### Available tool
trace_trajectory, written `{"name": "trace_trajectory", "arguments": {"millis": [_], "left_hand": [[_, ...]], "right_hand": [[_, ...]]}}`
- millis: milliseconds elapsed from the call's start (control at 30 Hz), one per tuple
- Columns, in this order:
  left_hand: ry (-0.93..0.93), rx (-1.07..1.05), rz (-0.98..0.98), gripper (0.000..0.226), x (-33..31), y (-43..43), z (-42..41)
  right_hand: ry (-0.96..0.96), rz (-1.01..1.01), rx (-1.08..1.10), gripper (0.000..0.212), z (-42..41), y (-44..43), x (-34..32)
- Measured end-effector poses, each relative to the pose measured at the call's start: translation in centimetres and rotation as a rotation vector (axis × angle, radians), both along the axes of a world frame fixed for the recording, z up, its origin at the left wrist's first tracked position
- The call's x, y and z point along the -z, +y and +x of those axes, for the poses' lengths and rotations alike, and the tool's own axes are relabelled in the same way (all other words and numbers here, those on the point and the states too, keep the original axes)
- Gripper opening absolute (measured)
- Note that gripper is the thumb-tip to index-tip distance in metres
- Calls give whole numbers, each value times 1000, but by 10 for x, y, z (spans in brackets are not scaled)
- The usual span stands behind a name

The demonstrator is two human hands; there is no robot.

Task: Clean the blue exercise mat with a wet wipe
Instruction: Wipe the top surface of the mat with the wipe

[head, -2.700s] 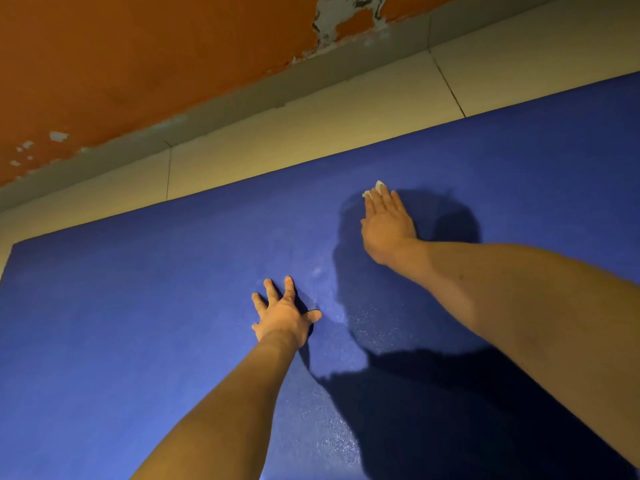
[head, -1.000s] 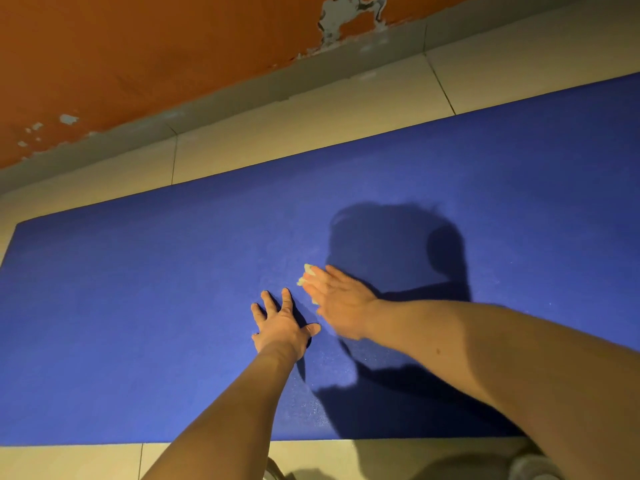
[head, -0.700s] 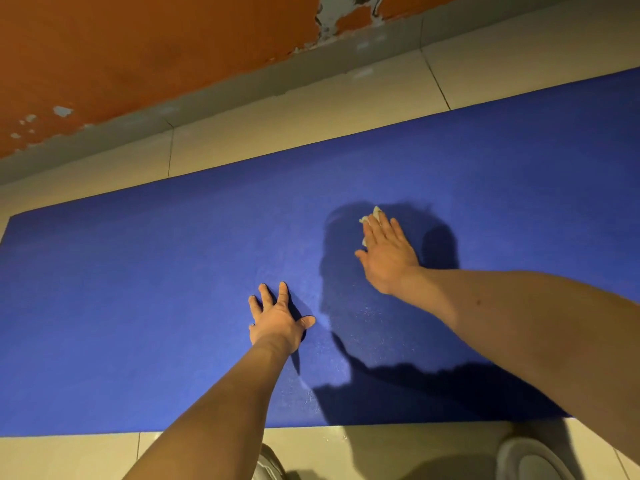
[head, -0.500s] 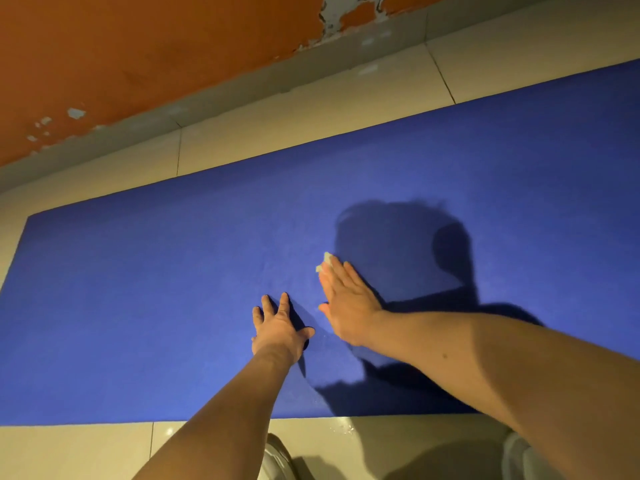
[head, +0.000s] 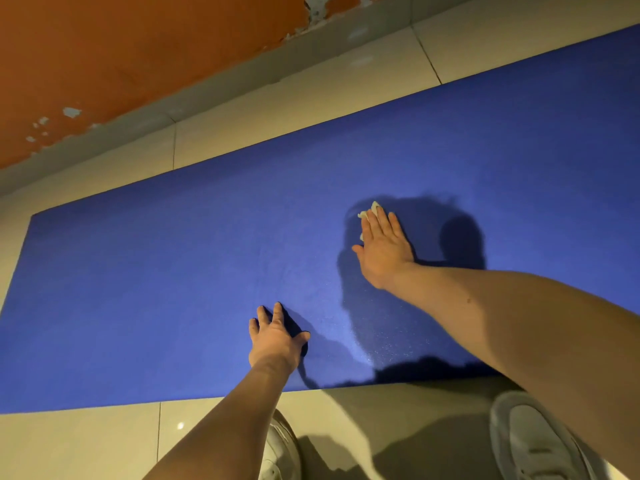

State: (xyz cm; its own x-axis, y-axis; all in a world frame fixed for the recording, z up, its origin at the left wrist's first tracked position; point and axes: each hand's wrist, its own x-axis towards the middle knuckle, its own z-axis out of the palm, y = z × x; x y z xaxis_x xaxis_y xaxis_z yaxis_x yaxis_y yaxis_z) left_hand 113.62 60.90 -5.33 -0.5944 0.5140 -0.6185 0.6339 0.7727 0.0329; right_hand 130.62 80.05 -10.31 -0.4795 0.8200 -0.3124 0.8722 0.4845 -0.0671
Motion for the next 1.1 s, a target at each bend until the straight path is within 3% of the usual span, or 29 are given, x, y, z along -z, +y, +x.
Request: {"name": "trace_trajectory", "arguments": {"millis": [167, 267, 400, 467, 600, 733, 867, 967, 1100], "left_hand": [[0, -8, 8, 87, 1, -6, 5], [2, -10, -9, 88, 2, -3, 5], [0, -11, -27, 87, 3, -2, 5], [-3, -5, -25, 86, 4, -4, 6], [10, 10, -27, 86, 4, -6, 7], [1, 13, -24, 85, 2, -7, 8], [-12, 19, -19, 86, 3, -8, 6], [-9, 56, -25, 90, 3, -12, 3], [8, 74, -43, 90, 5, -14, 0]], "right_hand": [[175, -56, -71, 72, -30, -72, 6], [108, 42, -256, 72, -47, -119, 11], [203, 39, -384, 69, -33, -97, 11], [247, 41, -294, 66, -11, -74, 7], [55, 75, -55, 65, 23, -46, 6], [104, -16, 109, 68, 10, -57, 2], [266, -141, -60, 73, -21, -111, 4], [154, -33, -392, 71, -29, -153, 6], [213, 0, -457, 69, -21, -130, 7]]}}
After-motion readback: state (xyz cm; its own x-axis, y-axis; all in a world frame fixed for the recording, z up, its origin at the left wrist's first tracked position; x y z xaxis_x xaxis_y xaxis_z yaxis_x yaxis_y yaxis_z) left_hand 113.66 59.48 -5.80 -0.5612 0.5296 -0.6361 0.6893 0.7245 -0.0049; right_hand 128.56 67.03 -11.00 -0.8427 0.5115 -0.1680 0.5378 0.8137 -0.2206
